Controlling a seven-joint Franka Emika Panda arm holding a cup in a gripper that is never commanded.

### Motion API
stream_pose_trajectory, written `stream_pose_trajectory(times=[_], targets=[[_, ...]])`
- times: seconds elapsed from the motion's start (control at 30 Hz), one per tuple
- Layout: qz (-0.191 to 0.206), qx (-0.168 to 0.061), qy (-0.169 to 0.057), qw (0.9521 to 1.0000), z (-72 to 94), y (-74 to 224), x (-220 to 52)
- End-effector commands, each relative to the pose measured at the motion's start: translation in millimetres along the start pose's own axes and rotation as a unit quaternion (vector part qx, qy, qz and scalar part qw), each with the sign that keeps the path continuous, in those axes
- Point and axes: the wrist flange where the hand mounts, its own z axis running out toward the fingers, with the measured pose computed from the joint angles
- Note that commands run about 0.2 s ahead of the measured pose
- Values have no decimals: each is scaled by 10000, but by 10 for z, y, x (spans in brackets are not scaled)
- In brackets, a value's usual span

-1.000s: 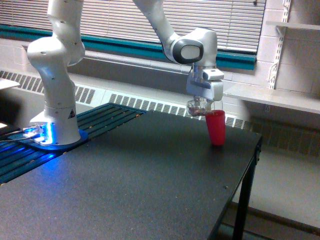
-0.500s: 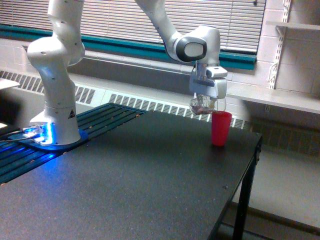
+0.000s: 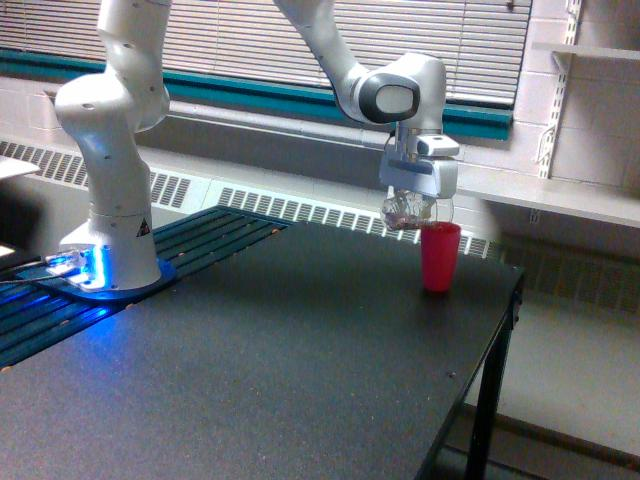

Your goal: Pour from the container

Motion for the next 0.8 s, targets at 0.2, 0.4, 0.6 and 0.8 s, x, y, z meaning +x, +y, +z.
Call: stream_pose_trajectory(times=[0.2, 0.4, 0.6, 0.8], targets=[[-186, -119, 50, 9997, -103, -34, 109], [-223, -149, 49, 9996, -149, -35, 149], [-264, -209, -10, 9994, -123, -48, 140], [-356, -275, -119, 9989, -99, -47, 120]])
